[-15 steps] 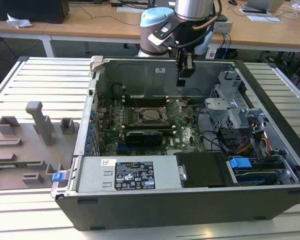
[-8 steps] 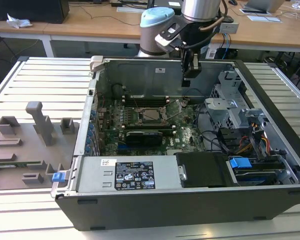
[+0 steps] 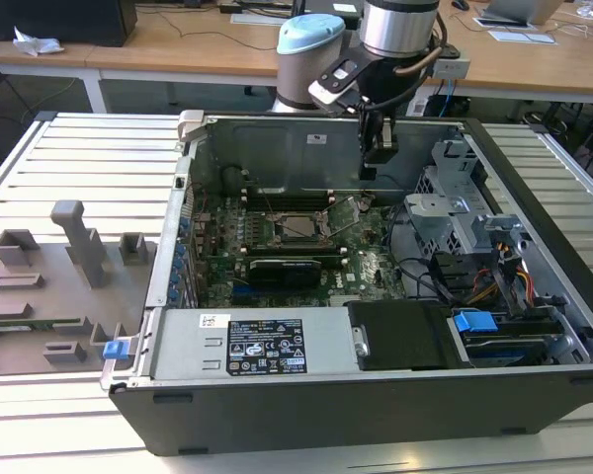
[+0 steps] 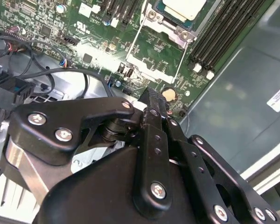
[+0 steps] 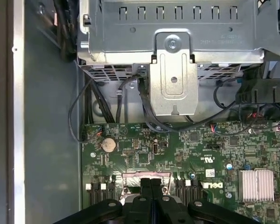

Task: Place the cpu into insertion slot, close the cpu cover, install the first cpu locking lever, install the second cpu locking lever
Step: 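Close the cpu cover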

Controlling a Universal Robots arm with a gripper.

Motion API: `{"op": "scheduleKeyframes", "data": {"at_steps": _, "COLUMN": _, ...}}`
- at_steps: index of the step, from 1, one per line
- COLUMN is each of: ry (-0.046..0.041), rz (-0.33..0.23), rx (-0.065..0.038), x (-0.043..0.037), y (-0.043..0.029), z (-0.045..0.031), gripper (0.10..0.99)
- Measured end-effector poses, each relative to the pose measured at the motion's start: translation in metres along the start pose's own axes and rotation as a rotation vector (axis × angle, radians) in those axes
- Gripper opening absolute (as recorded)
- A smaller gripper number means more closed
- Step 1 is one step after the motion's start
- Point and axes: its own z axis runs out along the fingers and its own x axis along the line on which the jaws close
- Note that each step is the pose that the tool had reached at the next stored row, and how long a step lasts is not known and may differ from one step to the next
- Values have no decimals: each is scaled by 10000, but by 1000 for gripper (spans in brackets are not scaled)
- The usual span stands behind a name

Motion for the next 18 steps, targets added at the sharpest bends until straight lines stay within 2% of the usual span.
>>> {"op": "scheduleKeyframes", "data": {"at_steps": 5, "ry": -1, "rz": 0, "rx": 15, "x": 3, "y": 45, "z": 112, "gripper": 106}}
{"op": "scheduleKeyframes", "data": {"at_steps": 12, "ry": -1, "rz": -1, "rx": 54, "x": 26, "y": 228, "z": 213, "gripper": 106}}
{"op": "scheduleKeyframes", "data": {"at_steps": 18, "ry": -1, "rz": 0, "rx": 67, "x": 30, "y": 291, "z": 294, "gripper": 106}}
